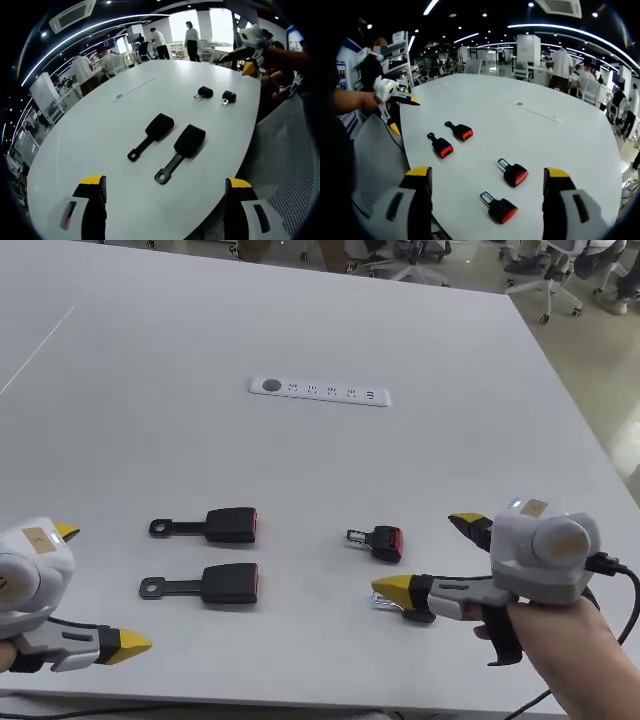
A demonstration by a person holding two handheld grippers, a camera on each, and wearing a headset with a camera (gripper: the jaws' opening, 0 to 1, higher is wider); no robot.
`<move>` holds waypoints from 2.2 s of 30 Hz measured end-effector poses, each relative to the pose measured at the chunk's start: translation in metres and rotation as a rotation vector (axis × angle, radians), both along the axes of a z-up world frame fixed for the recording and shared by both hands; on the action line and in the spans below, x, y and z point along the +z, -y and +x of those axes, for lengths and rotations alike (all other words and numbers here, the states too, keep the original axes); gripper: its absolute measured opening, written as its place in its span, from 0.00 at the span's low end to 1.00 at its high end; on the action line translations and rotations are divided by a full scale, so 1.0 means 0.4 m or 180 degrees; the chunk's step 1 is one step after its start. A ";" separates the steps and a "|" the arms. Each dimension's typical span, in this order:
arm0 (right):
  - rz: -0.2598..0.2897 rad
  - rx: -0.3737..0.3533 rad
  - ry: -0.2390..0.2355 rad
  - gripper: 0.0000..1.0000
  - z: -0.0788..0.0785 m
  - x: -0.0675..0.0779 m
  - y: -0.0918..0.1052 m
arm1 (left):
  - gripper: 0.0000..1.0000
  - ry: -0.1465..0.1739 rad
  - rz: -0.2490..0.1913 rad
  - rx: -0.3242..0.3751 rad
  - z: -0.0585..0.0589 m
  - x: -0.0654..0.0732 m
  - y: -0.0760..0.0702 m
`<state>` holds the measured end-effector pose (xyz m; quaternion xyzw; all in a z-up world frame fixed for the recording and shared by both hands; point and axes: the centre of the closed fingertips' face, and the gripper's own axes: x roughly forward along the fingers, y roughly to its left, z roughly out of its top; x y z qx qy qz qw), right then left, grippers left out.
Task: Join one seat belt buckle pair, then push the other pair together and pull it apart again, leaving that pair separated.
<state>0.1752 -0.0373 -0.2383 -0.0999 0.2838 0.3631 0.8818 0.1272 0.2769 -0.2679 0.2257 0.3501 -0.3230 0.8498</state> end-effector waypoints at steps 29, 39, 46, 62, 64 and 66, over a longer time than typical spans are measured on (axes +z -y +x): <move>-0.0540 0.0386 -0.0168 0.75 -0.012 -0.097 0.037 | 0.84 -0.0178 0.0057 -0.0581 0.051 -0.089 0.125; -0.0840 0.0817 -0.0335 0.59 -0.024 -0.176 0.054 | 0.69 -0.0200 0.0182 -0.0804 0.075 -0.130 0.135; -0.1103 0.1129 -0.0410 0.50 -0.031 -0.224 0.056 | 0.61 -0.0232 0.0169 -0.0908 0.095 -0.134 0.168; -0.1328 0.1508 -0.0574 0.35 -0.034 -0.286 0.079 | 0.48 -0.0394 0.0344 -0.1331 0.107 -0.184 0.222; -0.1212 0.1437 -0.0661 0.34 -0.031 -0.286 0.085 | 0.47 -0.0413 0.0325 -0.1319 0.107 -0.187 0.226; -0.1181 0.1433 -0.0679 0.33 -0.028 -0.286 0.090 | 0.46 -0.0425 0.0338 -0.1342 0.102 -0.193 0.232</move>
